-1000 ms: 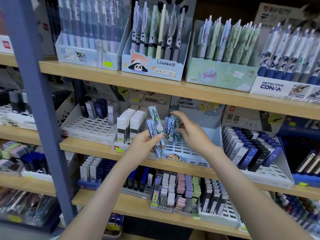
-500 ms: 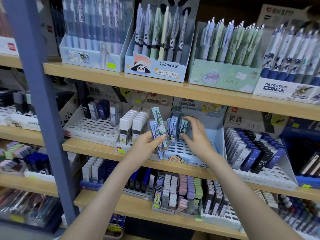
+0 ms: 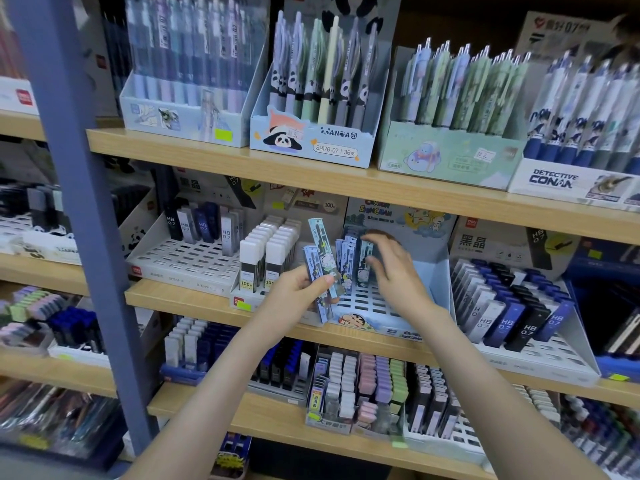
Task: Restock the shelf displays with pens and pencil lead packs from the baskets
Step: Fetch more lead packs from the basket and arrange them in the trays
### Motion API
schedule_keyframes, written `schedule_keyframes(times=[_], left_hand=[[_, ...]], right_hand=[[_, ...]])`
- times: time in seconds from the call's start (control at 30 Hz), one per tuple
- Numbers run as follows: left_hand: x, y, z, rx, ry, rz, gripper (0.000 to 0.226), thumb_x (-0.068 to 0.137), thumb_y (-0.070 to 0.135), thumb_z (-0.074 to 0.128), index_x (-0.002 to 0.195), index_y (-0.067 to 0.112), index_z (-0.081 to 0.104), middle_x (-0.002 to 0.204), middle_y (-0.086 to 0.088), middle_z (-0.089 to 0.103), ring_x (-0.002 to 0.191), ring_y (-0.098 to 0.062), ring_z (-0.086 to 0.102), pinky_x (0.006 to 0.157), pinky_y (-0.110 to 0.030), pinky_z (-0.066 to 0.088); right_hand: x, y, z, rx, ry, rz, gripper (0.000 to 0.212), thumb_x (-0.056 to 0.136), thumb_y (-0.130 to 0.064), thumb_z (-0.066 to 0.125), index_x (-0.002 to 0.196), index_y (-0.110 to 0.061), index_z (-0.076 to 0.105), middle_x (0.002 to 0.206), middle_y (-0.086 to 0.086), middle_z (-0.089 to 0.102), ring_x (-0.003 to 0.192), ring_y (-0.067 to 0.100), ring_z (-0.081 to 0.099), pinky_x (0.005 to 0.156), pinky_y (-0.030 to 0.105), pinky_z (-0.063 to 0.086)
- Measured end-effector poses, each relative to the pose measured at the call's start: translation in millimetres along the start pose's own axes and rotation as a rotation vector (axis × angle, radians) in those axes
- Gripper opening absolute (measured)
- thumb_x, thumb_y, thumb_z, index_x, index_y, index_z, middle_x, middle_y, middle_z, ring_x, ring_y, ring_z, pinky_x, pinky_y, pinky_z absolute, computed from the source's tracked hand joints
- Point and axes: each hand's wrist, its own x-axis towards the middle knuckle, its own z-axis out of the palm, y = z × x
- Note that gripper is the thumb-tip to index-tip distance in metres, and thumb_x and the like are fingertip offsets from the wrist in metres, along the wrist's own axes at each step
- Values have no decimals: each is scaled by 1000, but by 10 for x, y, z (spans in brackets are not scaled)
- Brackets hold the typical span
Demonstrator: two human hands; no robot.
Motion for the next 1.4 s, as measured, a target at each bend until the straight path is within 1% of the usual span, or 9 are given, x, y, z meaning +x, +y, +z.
schedule_keyframes(times=[0.17, 0.3, 0.4, 0.53, 0.63, 0.73, 0.9, 1.13, 1.4], left_hand=[[3, -18, 7, 47, -1, 20, 17, 97, 17, 53, 105, 25, 65, 102, 5, 72, 90, -13, 71, 79, -28, 57], [-60, 5, 25, 94, -74, 17, 16, 97, 20, 53, 105, 27, 65, 103, 13, 71, 95, -3, 67, 79, -15, 52], [-100, 43, 74, 155, -180, 4, 14, 96, 22, 55, 101, 30, 66, 98, 17, 72, 95, 1, 66, 81, -12, 49], [-108, 96, 138, 205, -218, 29, 15, 96, 19, 54, 92, 27, 65, 89, 16, 71, 87, 1, 67, 80, -15, 51], [-88, 81, 103, 164, -140, 34, 15, 98, 17, 50, 101, 14, 65, 90, 0, 72, 83, -11, 68, 82, -26, 55], [-87, 68, 45, 157, -43, 42, 16, 98, 17, 50, 100, 14, 65, 89, -2, 72, 79, -9, 67, 75, -18, 53], [-110, 53, 0, 133, -6, 26, 18, 98, 16, 50, 106, 8, 64, 93, -6, 70, 75, -1, 66, 67, -10, 48], [-39, 19, -23, 171, 112, 102, 19, 100, 22, 46, 99, 27, 64, 102, 21, 63, 89, 16, 56, 73, 0, 41], [192, 11, 92, 236, 41, 143, 21, 101, 27, 41, 96, 33, 61, 120, 15, 55, 115, -2, 50, 102, -26, 36]], right_hand=[[-7, -21, -21, -48, -8, -3, 37, 100, -14, 41, 135, -23, 45, 137, 4, 46, 128, 24, 35, 100, 27, 19], [-89, -205, -129, 93, 115, 35, 37, 97, -21, 49, 134, -21, 48, 133, 3, 47, 126, 14, 36, 105, 30, 26], [-195, -469, -291, 509, 17, 41, 35, 93, -20, 58, 124, -35, 49, 109, -9, 60, 102, 0, 52, 91, 20, 40], [-282, -587, -424, 638, -39, 17, 38, 91, -7, 59, 112, -38, 52, 70, -2, 60, 70, 13, 59, 74, 29, 50], [-262, -501, -462, 691, 187, 102, 33, 92, -6, 58, 115, -27, 47, 72, 8, 59, 69, 12, 60, 72, 23, 50], [-222, -348, -413, 648, 318, 209, 35, 92, -9, 59, 118, -21, 40, 73, 3, 58, 73, 14, 60, 70, 17, 46], [-210, -231, -209, 554, 260, 198, 29, 93, -8, 55, 109, -29, 45, 72, 5, 50, 68, 12, 54, 66, 22, 41], [-150, -213, -201, 494, 127, 132, 40, 94, -9, 55, 100, -47, 43, 81, 11, 58, 83, 23, 62, 73, 27, 44], [-91, -116, -194, 413, 84, 101, 31, 94, -13, 55, 113, -35, 44, 89, 4, 61, 89, 20, 63, 84, 37, 48]])
